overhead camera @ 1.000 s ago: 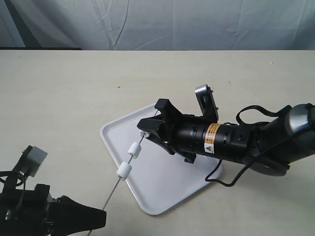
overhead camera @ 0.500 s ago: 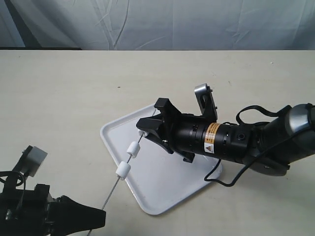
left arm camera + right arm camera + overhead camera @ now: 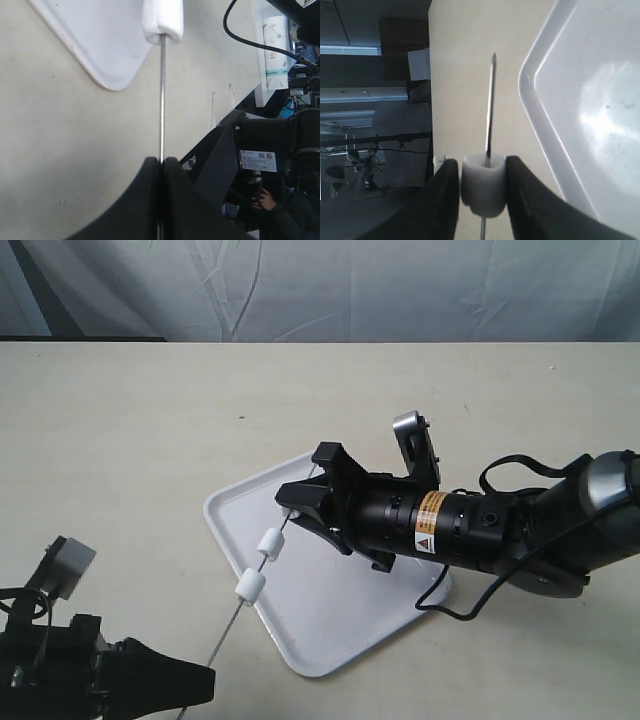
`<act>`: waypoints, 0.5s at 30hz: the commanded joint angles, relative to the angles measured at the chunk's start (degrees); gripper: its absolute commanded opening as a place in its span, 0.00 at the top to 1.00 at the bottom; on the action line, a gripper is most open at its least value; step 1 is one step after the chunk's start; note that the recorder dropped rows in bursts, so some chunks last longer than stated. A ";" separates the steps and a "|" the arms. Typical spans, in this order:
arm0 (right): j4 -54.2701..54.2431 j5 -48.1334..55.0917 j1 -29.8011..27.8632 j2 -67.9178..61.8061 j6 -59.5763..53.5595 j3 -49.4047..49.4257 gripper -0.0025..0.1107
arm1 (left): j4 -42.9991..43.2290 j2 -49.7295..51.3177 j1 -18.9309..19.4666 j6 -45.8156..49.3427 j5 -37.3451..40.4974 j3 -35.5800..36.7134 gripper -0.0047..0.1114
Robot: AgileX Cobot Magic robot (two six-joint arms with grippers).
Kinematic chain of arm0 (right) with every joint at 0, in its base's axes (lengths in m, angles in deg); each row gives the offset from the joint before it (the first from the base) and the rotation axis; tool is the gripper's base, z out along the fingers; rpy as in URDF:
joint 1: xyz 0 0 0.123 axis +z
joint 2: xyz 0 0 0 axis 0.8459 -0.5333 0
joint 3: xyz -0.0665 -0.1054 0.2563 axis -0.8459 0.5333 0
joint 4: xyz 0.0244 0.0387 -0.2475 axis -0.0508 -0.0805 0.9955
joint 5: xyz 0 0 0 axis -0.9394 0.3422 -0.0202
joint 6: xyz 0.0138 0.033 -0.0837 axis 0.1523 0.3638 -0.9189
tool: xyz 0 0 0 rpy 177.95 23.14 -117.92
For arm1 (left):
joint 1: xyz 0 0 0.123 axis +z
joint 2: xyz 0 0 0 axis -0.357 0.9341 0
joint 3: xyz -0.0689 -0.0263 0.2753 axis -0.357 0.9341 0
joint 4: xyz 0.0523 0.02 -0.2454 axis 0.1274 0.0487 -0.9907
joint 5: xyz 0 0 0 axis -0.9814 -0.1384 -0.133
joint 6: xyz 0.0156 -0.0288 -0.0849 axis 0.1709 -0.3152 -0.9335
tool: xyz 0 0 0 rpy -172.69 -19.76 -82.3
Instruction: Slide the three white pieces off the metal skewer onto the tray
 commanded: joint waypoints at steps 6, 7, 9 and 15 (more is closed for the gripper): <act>0.53 0.23 0.00 -0.06 -0.23 -0.35 0.70 | -0.85 -0.27 -0.30 0.02 1.76 -0.22 0.96; 0.42 0.35 0.00 -0.06 -0.23 -0.35 0.70 | -0.85 -0.27 -0.30 0.02 1.76 -0.22 0.96; 0.05 0.47 0.00 -0.06 -0.56 -0.35 0.70 | -0.85 -0.27 -0.30 -0.09 1.76 -0.22 0.96; -0.60 0.22 0.00 -0.06 -2.25 -0.35 0.84 | -0.85 -0.27 -0.30 -0.09 1.76 -0.22 0.96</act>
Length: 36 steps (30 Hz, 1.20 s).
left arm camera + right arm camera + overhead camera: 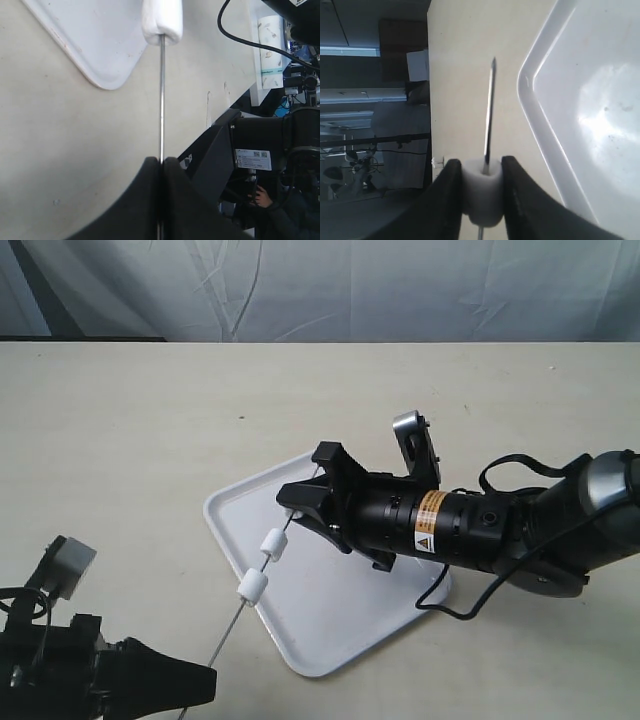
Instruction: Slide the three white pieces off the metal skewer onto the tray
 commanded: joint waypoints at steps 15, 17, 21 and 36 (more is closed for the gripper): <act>1.10 12.66 -0.13 -0.06 -4.01 -7.37 0.85 | -0.85 -0.27 -0.30 0.82 2.99 6.04 0.96; 2.04 15.65 -0.13 -0.06 -4.01 -8.49 0.84 | -0.85 -0.27 -0.30 1.47 5.86 6.04 0.96; 1.64 18.98 -0.13 -0.06 -3.89 -9.24 0.74 | -0.85 -0.27 -0.30 -0.54 9.89 6.04 0.96; -0.91 25.69 -1.14 -0.06 -7.14 -9.27 0.69 | -0.85 -0.27 -0.30 -2.36 4.20 6.04 0.96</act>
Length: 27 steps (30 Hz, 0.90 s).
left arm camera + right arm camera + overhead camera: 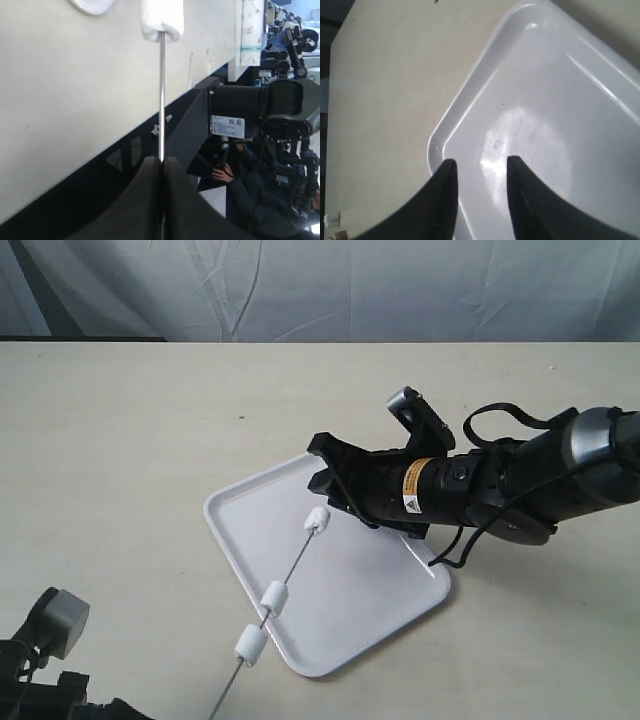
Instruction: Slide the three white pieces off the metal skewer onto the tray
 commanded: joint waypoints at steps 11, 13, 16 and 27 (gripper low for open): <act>9.92 -8.71 -0.29 0.04 7.86 -0.26 0.69 | -2.03 -0.27 -0.30 1.62 -6.56 0.22 0.96; 13.05 -7.88 -0.29 0.04 10.45 -0.26 0.69 | -2.03 -0.27 -0.30 1.62 -6.56 0.22 0.96; 16.63 -7.16 -0.29 0.04 12.63 -0.26 0.69 | -2.03 -0.27 -0.30 1.62 -6.56 0.22 0.96; 19.47 -7.69 -0.29 0.04 15.13 -0.26 0.69 | -2.03 -0.27 -0.30 2.02 -6.04 0.16 0.96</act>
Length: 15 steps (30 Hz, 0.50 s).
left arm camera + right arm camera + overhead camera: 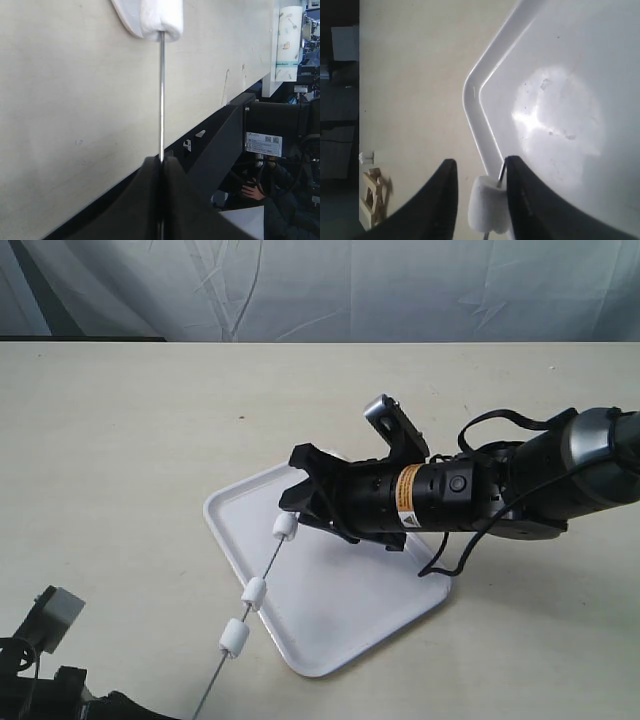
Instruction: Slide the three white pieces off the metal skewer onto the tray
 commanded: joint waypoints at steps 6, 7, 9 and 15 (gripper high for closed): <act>4.55 -1.29 -0.29 0.04 3.24 -0.26 0.69 | -0.75 -0.27 -0.30 0.02 0.81 -1.86 0.96; 4.55 -1.54 -0.29 0.04 3.23 -0.26 0.69 | -0.75 -0.27 -0.30 0.02 0.95 -1.95 0.96; 4.65 -2.42 -0.19 0.04 3.23 -0.26 0.69 | -0.75 -0.27 -0.30 -0.08 1.48 -2.57 0.96; 5.00 -3.90 0.00 0.04 4.85 -0.26 0.69 | -0.75 -0.27 -0.30 -1.31 1.94 -3.61 0.96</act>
